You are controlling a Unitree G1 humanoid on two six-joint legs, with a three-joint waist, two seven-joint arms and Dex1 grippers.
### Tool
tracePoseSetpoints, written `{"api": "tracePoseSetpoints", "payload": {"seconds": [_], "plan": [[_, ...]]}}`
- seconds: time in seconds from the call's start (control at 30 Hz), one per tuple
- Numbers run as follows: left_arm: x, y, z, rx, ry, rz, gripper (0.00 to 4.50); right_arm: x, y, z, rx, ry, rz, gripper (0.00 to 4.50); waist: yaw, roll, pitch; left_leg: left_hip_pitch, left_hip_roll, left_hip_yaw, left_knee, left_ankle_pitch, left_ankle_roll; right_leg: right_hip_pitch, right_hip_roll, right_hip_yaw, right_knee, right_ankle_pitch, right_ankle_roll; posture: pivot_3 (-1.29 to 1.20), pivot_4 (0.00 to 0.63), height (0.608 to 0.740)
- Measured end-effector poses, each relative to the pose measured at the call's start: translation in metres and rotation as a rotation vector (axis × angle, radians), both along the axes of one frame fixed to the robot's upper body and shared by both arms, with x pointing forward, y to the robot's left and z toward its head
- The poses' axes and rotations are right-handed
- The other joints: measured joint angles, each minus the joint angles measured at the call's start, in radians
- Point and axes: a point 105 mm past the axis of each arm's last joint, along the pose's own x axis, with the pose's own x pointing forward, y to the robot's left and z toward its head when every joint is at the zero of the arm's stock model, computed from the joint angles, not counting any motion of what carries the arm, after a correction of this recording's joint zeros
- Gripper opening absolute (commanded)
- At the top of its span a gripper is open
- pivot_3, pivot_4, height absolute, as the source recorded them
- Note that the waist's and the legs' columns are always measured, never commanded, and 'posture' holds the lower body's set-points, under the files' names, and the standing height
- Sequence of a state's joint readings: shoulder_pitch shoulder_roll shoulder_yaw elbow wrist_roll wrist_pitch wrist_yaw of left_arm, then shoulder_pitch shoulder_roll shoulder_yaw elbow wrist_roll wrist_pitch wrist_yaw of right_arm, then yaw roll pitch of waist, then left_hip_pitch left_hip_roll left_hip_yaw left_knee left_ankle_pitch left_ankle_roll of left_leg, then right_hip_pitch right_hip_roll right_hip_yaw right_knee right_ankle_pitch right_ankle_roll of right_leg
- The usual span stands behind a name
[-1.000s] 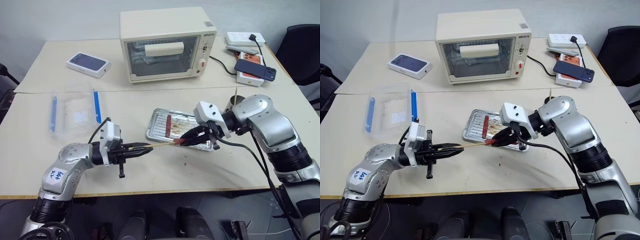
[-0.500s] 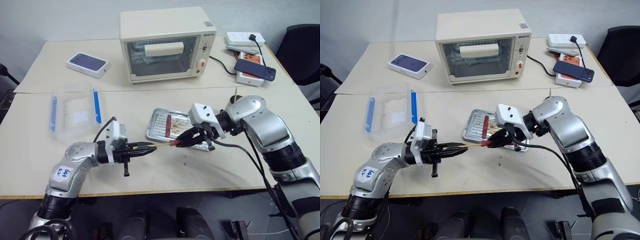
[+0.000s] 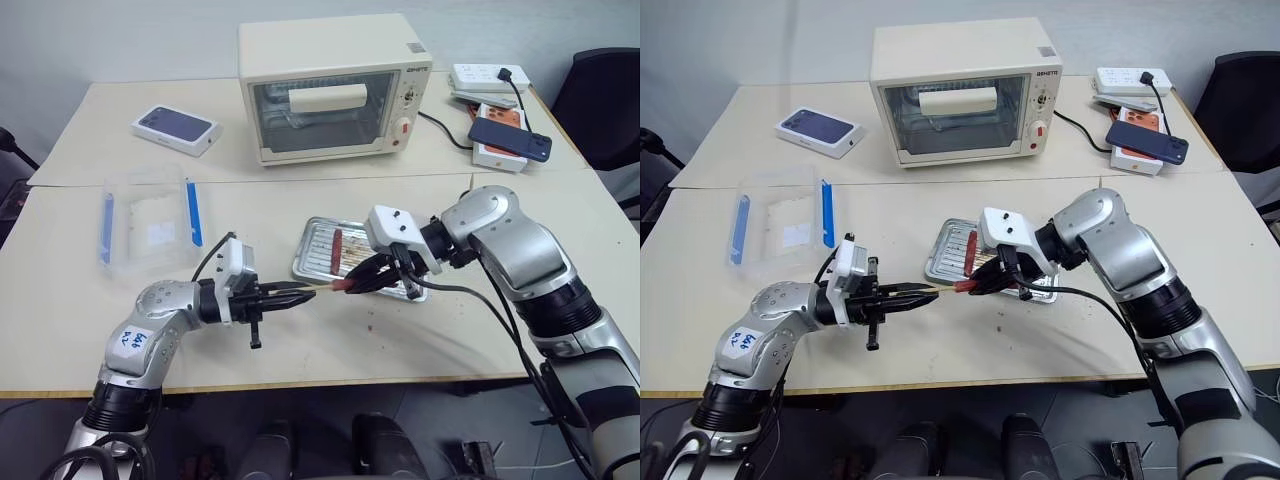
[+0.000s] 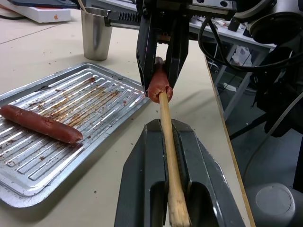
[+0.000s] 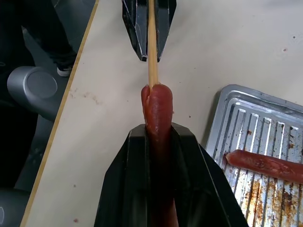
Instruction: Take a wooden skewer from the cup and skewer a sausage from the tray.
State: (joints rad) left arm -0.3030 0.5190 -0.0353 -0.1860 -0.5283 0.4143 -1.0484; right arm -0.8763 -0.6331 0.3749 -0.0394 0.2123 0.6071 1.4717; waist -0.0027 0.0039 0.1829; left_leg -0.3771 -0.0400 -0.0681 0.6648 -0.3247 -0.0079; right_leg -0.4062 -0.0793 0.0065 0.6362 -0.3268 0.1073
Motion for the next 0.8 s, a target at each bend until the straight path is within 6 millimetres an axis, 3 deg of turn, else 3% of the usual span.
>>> {"api": "tracePoseSetpoints", "payload": {"seconds": [0.1, 0.17, 0.33, 0.5, 0.63, 0.8], "plan": [[-0.003, -0.008, 0.004, -0.031, -0.011, -0.024, 0.00, -0.012, 0.015, 0.004, 0.035, -0.009, 0.081, 1.57, -0.002, 0.000, 0.000, -0.001, 0.000, 0.001, 0.000, 0.000, 0.000, -0.002, 0.000, 0.000, 0.001, 0.000, 0.000, 0.00, 0.150, 0.740], [-0.005, -0.005, 0.003, -0.040, -0.011, -0.012, 0.00, -0.014, 0.015, 0.007, 0.047, -0.020, 0.105, 2.05, -0.001, 0.000, 0.000, -0.002, 0.000, 0.001, 0.000, 0.000, 0.000, -0.003, 0.000, 0.000, 0.001, 0.000, 0.000, 0.00, 0.150, 0.740], [-0.004, 0.030, 0.002, -0.053, -0.009, 0.123, 0.00, -0.005, -0.011, 0.029, 0.104, -0.095, 0.054, 3.32, 0.001, 0.000, 0.000, -0.002, 0.000, 0.001, 0.001, 0.000, 0.000, -0.003, 0.000, 0.000, 0.001, 0.000, 0.000, 0.00, 0.150, 0.740], [-0.015, 0.054, -0.003, -0.109, 0.008, 0.269, 0.00, -0.010, -0.041, 0.040, 0.320, -0.122, 0.002, 4.49, 0.002, 0.000, 0.000, -0.003, 0.000, 0.001, 0.000, 0.000, 0.000, -0.003, -0.001, 0.000, -0.001, 0.000, 0.000, 0.00, 0.150, 0.740], [-0.005, 0.083, 0.016, -0.304, -0.034, 0.538, 0.00, -0.017, -0.060, 0.048, 0.613, -0.122, -0.115, 4.49, 0.007, -0.001, 0.000, -0.003, 0.001, 0.000, 0.002, 0.000, 0.000, -0.002, 0.000, 0.000, 0.001, 0.000, 0.000, 0.00, 0.150, 0.740], [0.020, 0.151, 0.048, -0.627, -0.121, 1.049, 0.00, -0.028, -0.084, 0.040, 0.819, -0.177, -0.324, 4.49, 0.026, -0.004, -0.001, -0.003, 0.001, 0.001, 0.003, 0.001, -0.001, -0.002, 0.001, 0.000, 0.003, 0.000, 0.000, 0.00, 0.150, 0.740]]}}
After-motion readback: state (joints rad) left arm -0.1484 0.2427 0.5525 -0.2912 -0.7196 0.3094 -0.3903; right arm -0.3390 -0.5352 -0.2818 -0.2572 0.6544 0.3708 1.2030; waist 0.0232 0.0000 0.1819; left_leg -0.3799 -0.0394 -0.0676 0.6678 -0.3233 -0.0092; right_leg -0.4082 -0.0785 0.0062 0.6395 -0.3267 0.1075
